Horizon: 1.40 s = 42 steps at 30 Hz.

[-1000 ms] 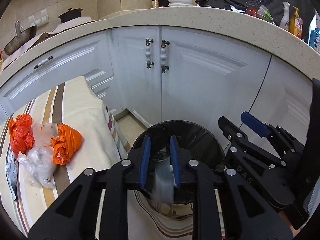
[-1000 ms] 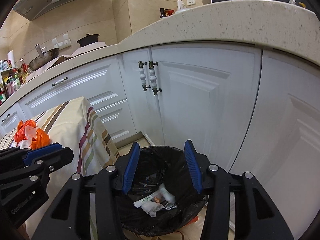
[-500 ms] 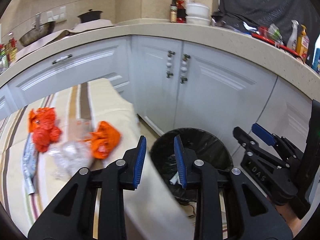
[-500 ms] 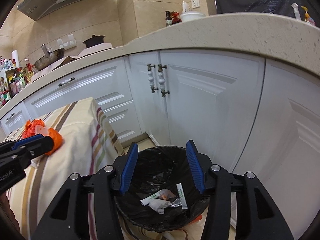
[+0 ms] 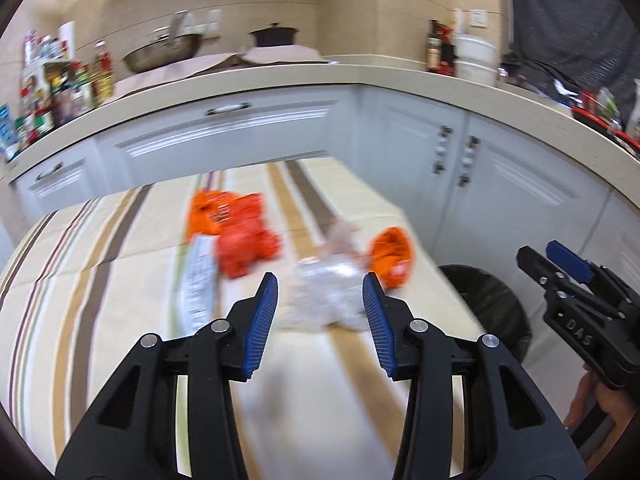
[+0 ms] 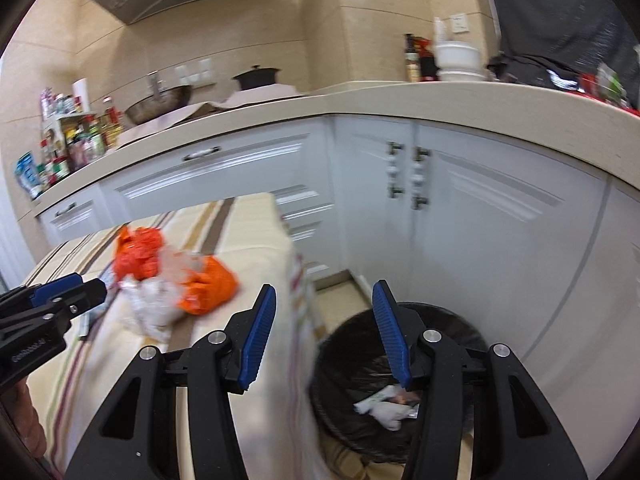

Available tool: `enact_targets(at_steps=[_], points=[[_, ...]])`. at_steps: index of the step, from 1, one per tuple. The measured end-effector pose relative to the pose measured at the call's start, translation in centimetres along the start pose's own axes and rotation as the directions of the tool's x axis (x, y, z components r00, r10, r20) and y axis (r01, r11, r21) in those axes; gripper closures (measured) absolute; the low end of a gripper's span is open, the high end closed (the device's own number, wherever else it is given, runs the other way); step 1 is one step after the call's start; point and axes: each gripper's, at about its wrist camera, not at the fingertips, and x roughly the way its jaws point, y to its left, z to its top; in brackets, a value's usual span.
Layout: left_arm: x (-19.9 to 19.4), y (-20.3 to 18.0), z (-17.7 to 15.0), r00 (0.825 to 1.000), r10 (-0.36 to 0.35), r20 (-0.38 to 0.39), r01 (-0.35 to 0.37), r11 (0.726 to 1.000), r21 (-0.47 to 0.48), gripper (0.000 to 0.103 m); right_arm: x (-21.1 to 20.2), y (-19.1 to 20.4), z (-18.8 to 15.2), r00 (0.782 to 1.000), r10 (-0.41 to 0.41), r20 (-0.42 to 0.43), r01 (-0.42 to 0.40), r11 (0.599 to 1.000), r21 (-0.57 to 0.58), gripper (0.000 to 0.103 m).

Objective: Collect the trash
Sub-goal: 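Grasp the white-and-blue tube with the left gripper while the right grasps the clear plastic bag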

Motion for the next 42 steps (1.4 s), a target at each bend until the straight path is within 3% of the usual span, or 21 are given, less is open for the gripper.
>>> enact_targets(at_steps=[7, 12, 18, 22, 26, 34, 42], points=[[0.4, 4.3, -1.1, 0.997, 0.068, -0.033, -0.07, 0.996, -0.06, 0.056, 0.9, 5.0, 0.3, 0.996, 0.081, -0.021, -0.082, 0.994, -0.072, 0.053], [1.2, 5.9, -1.7, 0.995, 0.08, -0.06, -0.085, 0.993, -0.088, 0.05, 1.3, 7.0, 0.1, 0.994, 0.108, -0.036, -0.111, 0.989, -0.101, 0.053], [3.3, 7.8, -1.9, 0.987, 0.009, -0.16, -0.039, 0.982, -0.186, 0.05, 1.8, 8.0, -0.1, 0.992, 0.111, -0.066, -0.118, 0.986, -0.119, 0.053], [3.7, 8.8, -1.8, 0.986, 0.012, -0.164, -0.049, 0.974, -0.222, 0.051, 1.9, 8.0, -0.1, 0.991, 0.112, -0.076, -0.12, 0.986, -0.118, 0.053], [4.3, 9.1, -1.8, 0.984, 0.006, -0.177, -0.045, 0.976, -0.214, 0.068, 2.2, 8.1, -0.1, 0.989, 0.114, -0.092, -0.124, 0.986, -0.112, 0.052], [3.4, 9.2, -1.7, 0.99, 0.007, -0.138, -0.035, 0.978, -0.205, 0.073, 2.2, 8.8, 0.0, 0.986, 0.131, -0.104, -0.142, 0.984, -0.112, 0.052], [0.6, 11.4, -2.5, 0.993, 0.048, -0.109, -0.07, 0.975, -0.21, 0.075, 2.9, 11.5, 0.2, 0.974, 0.171, -0.149, -0.193, 0.971, -0.143, 0.052]])
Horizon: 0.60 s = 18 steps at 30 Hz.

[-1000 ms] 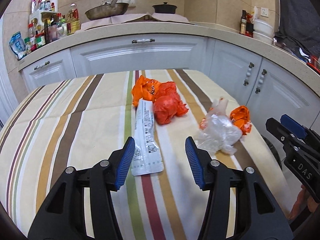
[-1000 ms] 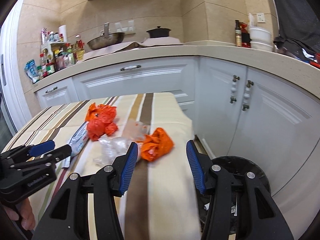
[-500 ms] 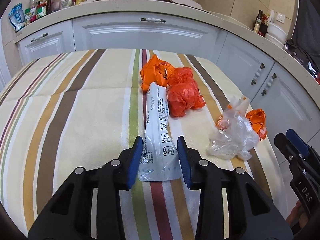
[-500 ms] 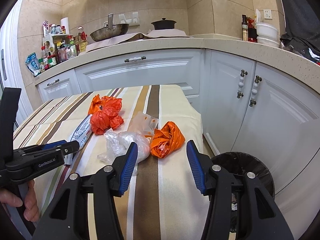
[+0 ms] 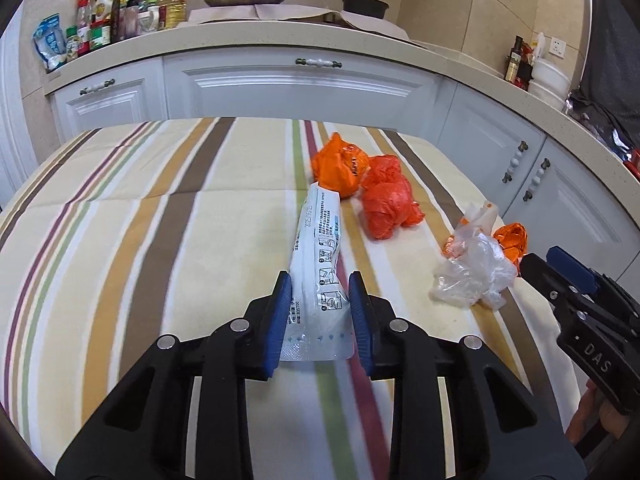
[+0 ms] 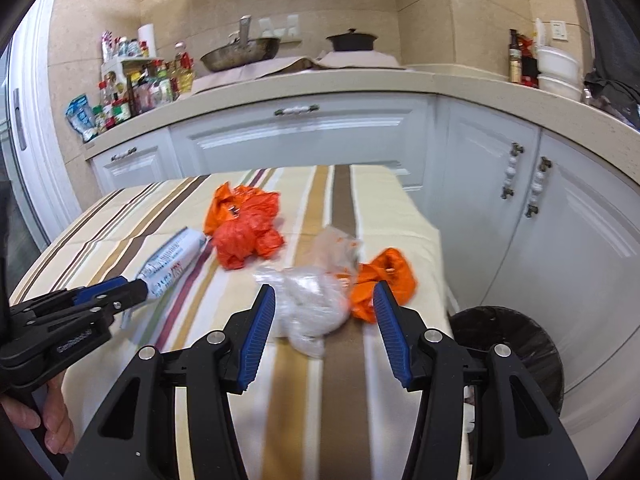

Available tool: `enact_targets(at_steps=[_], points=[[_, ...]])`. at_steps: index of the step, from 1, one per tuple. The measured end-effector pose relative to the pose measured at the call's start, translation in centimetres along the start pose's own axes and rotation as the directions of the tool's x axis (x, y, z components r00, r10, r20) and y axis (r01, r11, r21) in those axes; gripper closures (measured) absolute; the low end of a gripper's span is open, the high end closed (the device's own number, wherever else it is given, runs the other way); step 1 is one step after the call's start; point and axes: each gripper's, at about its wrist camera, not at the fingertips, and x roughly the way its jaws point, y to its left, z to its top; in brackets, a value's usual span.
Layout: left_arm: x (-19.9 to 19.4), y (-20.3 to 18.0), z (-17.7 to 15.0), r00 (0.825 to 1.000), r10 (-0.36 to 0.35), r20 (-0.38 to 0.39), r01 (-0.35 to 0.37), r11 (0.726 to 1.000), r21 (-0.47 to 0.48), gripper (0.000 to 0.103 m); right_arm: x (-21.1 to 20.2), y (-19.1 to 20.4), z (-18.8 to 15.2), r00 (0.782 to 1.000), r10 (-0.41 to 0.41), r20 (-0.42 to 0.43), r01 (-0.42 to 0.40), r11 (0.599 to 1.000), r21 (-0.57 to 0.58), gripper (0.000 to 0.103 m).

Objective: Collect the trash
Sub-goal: 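Grasp the white-and-blue tube with the left gripper while the right grasps the clear plastic bag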

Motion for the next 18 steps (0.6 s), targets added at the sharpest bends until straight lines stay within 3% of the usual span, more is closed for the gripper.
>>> enact_targets(at_steps=[8, 10, 12, 13, 15, 18], points=[[-1.9, 3.2, -0.2, 0.996, 0.076, 0.042, -0.076, 0.997, -0.018, 0.076, 2.1, 2.3, 0.6, 0.998, -0.005, -0.069, 0.003, 0.999, -0.037, 0.048], [-1.9, 4.1, -0.2, 0.995, 0.093, 0.038, -0.092, 0.995, -0.032, 0.096, 2.7, 2.8, 0.7, 0.996, -0.015, -0.091, 0.011, 0.999, -0.048, 0.048], [-1.8, 4.8, -0.2, 0.996, 0.089, 0.03, -0.088, 0.995, -0.047, 0.102, 3.4, 3.1, 0.6, 0.992, -0.022, -0.122, 0.015, 0.998, -0.053, 0.048], [-1.9, 4.9, -0.2, 0.995, 0.097, 0.035, -0.095, 0.994, -0.046, 0.102, 3.6, 3.2, 0.6, 0.991, -0.031, -0.13, 0.023, 0.998, -0.06, 0.05], [-2.1, 5.2, -0.2, 0.994, 0.098, 0.039, -0.095, 0.994, -0.052, 0.102, 3.6, 3.4, 0.6, 0.991, -0.032, -0.131, 0.024, 0.997, -0.067, 0.07], [-2.1, 5.2, -0.3, 0.995, 0.091, 0.044, -0.089, 0.995, -0.051, 0.102, 3.3, 3.5, 0.5, 0.991, -0.034, -0.131, 0.023, 0.997, -0.08, 0.076]])
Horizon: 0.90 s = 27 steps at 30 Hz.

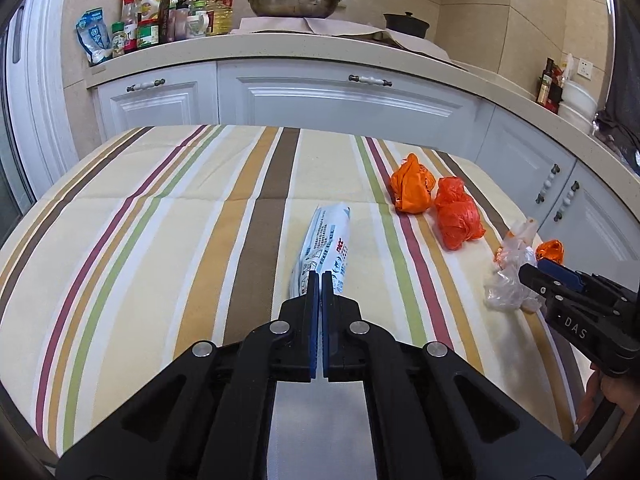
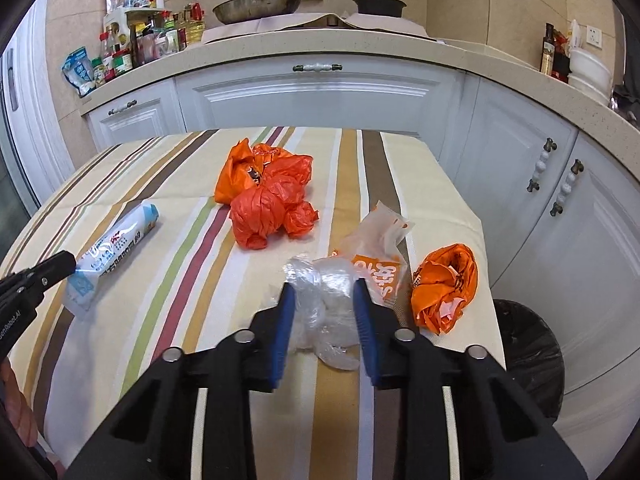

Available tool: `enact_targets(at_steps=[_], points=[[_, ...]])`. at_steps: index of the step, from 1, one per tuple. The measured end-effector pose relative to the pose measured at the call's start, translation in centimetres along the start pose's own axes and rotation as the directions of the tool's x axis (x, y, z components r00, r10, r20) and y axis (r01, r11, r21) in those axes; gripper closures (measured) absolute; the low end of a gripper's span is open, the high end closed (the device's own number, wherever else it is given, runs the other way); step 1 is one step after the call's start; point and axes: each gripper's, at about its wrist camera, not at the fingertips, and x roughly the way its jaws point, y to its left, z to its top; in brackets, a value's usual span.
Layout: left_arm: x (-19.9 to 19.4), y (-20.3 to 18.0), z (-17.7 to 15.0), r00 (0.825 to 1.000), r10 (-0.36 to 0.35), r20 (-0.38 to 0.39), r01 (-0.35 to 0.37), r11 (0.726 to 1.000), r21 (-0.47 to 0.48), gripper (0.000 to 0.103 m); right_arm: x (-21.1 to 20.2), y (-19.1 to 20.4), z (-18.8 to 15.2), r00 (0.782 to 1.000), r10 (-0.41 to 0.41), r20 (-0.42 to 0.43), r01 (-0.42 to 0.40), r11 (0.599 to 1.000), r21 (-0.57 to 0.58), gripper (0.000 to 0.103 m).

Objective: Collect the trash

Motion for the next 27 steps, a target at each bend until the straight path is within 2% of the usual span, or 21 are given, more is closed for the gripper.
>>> enact_targets(at_steps=[3, 12, 27], points=[[-0.1, 0.1, -0.1, 1.0, -0.009, 0.005, 0.009, 1.0, -0.004, 0.103, -0.6, 0.0, -0.2, 1.0, 0.008, 0.02, -0.008, 1.0, 0.002, 0.079], [-0.6, 0.9, -0.4, 0.999, -0.038, 0.005, 0.038, 0.999, -0.036, 0.103, -2.2, 0.7, -0.4, 0.997, 0.02, 0.076, -0.018, 1.0, -0.023, 0.08], [-2.8, 0.4, 0.0, 0.998, -0.019, 0.067, 0.02, 1.0, -0.01, 0.103, -3.9, 0.5, -0.6, 0.989, 0.014, 0.148, -0.01, 1.0, -0.028, 0.08]])
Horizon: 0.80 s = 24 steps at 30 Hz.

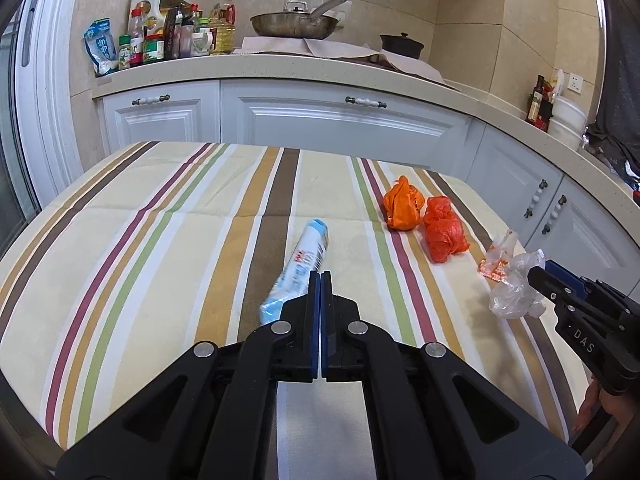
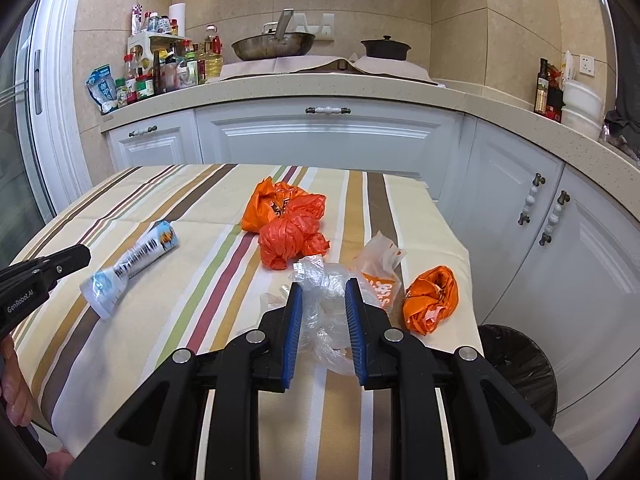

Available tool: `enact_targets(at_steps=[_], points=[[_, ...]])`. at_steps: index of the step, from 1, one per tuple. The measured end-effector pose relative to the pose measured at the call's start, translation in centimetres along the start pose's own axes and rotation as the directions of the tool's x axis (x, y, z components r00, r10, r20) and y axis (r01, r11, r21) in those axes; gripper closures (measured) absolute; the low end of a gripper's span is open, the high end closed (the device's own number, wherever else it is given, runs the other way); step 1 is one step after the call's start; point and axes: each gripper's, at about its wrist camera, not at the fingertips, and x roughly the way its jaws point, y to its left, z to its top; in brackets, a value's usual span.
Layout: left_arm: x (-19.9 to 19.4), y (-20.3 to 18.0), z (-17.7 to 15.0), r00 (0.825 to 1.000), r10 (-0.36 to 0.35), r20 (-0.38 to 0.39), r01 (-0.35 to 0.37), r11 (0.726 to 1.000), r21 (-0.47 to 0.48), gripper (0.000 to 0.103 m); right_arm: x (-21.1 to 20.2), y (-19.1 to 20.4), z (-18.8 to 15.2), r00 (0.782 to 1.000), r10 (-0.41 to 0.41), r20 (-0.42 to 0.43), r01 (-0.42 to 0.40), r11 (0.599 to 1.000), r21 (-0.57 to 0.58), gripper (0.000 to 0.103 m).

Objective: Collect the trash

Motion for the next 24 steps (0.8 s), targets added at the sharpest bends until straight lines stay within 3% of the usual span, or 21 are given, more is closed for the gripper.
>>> enact_targets(at_steps=[8, 10, 12, 15, 22, 23, 24], points=[[0.7, 0.8, -0.6, 0.999, -0.013, -0.041, 0.012, 1.0, -0.023, 0.099, 0.1, 0.1, -0.3, 1.0, 0.011, -0.006, -0.011, 1.0, -0.002, 0.08], [0.7, 0.9, -0.6, 0.999, -0.008, -0.039, 0.008, 1.0, -0.016, 0.091, 0.2, 0.1, -0.3, 1.0, 0.012, -0.01, -0.012, 1.0, -0.001, 0.08], [0.8, 0.9, -0.6, 0.999, -0.006, -0.038, 0.005, 1.0, -0.01, 0.073, 0.3, 0.1, -0.3, 1.0, 0.013, -0.013, -0.013, 1.0, 0.0, 0.08], [1.2, 1.0, -0.8, 0.999, -0.003, -0.046, 0.002, 1.0, -0.017, 0.057, 0.4, 0.1, -0.3, 1.0, 0.016, -0.016, -0.016, 1.0, -0.002, 0.08], [3.0, 1.9, -1.2, 0.994, 0.023, -0.109, -0.027, 0.999, -0.034, 0.054, 0.7, 0.3, -0.4, 0.999, 0.025, -0.029, -0.025, 1.0, -0.006, 0.08], [3.1, 1.9, -1.3, 0.993, 0.024, -0.115, -0.028, 0.999, -0.032, 0.057, 0.8, 0.3, -0.4, 0.999, 0.026, -0.031, -0.026, 1.0, -0.006, 0.08], [3.3, 1.9, -1.4, 0.993, 0.025, -0.118, -0.029, 0.999, -0.027, 0.071, 0.8, 0.3, -0.4, 0.999, 0.026, -0.033, -0.027, 1.0, -0.006, 0.08]])
